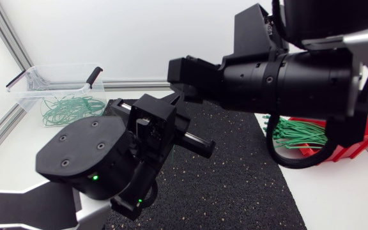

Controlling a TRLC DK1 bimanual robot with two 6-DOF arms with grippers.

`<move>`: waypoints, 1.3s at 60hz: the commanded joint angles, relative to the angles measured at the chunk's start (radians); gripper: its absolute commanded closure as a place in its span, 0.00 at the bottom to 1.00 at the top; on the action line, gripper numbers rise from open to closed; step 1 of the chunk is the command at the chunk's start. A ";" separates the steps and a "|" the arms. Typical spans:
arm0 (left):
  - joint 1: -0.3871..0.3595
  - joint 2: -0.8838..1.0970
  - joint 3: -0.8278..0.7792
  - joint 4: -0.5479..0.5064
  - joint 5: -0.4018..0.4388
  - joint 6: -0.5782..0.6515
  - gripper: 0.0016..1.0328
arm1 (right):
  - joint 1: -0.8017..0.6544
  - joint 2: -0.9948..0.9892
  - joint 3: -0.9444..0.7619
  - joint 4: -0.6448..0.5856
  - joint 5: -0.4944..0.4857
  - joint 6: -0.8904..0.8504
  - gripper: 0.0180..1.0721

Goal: Take a green cable tie from the red box, thread the tail through the head to close it, then place it in the transparent bin on the left.

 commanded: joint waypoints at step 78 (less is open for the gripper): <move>0.543 -0.313 0.000 -0.710 1.208 -0.525 0.96 | -0.548 -0.006 -0.133 -0.045 -0.922 -0.699 0.13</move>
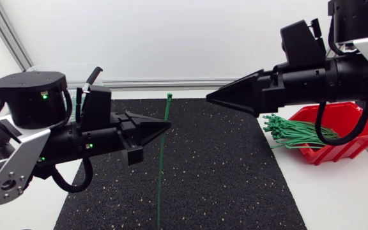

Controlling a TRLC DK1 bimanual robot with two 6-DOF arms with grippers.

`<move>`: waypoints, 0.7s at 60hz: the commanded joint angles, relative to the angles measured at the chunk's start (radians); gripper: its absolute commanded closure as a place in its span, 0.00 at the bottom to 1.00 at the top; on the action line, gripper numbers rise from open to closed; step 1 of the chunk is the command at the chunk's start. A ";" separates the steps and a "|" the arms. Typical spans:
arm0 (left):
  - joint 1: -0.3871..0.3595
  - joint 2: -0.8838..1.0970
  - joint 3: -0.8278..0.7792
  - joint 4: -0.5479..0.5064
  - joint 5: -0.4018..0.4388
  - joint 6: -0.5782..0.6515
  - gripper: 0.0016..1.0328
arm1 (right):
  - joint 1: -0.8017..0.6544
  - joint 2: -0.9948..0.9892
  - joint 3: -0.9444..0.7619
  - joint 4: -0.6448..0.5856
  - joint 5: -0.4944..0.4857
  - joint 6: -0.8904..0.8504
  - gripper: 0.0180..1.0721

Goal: Take a green cable tie from the red box, thread the tail through the head to close it, then place it in the transparent bin on the left.

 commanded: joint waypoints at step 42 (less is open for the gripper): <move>0.013 -0.001 0.039 0.042 0.277 -0.208 0.96 | 0.098 0.182 -0.032 -0.175 -0.190 -0.501 0.14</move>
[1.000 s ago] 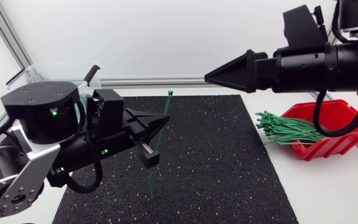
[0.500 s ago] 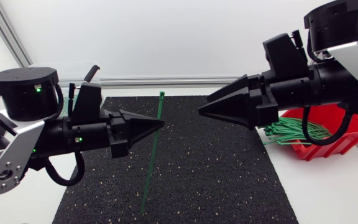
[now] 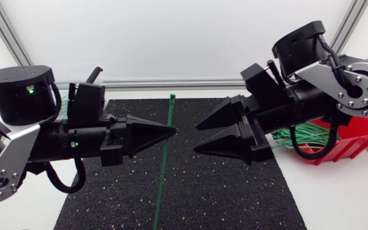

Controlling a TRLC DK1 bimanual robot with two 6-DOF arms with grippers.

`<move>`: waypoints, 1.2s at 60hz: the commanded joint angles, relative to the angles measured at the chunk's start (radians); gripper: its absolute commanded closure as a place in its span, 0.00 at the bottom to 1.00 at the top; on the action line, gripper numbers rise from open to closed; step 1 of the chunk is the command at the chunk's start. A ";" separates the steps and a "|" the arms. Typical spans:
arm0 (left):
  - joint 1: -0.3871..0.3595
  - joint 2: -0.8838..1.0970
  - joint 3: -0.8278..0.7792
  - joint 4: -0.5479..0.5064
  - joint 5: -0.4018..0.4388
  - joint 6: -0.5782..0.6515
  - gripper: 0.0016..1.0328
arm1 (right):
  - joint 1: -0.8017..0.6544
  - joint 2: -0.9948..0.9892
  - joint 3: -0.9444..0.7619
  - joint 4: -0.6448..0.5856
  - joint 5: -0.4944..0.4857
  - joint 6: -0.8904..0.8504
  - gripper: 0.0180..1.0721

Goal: Take a green cable tie from the red box, thread the tail through the head to close it, then place it in the transparent bin on the left.

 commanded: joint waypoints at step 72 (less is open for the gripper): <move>-0.074 0.100 0.028 0.160 0.030 -0.164 0.96 | 0.098 0.078 -0.032 0.076 -0.110 0.002 0.81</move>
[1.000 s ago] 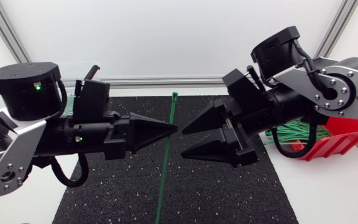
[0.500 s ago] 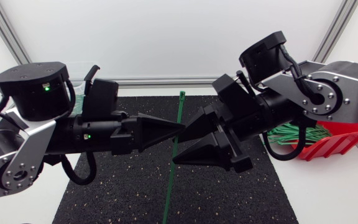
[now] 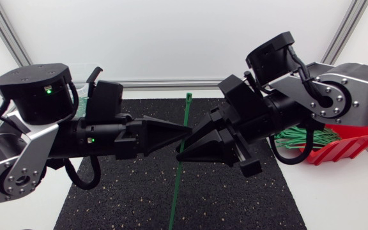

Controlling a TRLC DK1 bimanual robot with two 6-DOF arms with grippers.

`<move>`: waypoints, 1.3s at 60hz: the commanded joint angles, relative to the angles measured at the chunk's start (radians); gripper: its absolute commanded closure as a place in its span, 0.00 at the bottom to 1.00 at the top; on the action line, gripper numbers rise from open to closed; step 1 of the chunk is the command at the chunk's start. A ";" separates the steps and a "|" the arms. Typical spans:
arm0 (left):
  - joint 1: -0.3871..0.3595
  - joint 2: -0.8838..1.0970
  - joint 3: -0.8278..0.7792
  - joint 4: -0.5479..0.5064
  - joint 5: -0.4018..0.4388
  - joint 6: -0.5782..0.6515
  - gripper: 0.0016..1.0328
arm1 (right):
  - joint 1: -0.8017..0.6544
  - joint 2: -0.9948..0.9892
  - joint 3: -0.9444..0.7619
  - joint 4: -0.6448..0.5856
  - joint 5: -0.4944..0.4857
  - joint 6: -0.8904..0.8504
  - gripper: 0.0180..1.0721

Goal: Take a green cable tie from the red box, thread the tail through the head to close it, then place it in the transparent bin on the left.

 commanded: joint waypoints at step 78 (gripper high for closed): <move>0.125 -0.013 -0.012 -0.025 0.138 0.147 0.29 | 0.010 0.042 -0.041 0.007 0.030 0.040 0.94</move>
